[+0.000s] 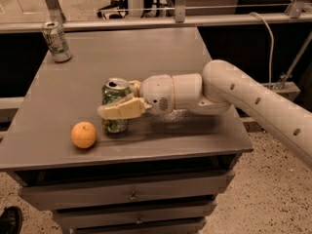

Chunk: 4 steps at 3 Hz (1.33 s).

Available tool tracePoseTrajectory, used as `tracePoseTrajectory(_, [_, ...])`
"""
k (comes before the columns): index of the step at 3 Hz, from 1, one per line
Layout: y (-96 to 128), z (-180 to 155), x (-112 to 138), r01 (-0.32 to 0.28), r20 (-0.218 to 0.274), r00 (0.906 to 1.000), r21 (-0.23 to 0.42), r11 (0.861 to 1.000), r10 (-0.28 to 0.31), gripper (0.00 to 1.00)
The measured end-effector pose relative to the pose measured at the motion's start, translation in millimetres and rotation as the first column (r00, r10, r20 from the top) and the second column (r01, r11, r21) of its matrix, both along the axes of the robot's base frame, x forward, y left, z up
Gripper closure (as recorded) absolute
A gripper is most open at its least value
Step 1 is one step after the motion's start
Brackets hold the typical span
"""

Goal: Move green can near orange

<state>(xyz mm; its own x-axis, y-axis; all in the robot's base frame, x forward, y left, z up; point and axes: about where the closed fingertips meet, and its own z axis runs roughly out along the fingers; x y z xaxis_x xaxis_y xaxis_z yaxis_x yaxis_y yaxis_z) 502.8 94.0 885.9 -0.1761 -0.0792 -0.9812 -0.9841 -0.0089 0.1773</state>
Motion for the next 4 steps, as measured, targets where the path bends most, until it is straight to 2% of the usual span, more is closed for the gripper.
tracePoseTrajectory(3, [8.2,-1.3,-10.5,-0.02,0.005,0.9998,0.016,1.0,0.02,0.04])
tracePoseTrajectory(4, [8.3,-1.2,-11.3,-0.02,0.003,0.9998,0.018,1.0,0.02,0.0])
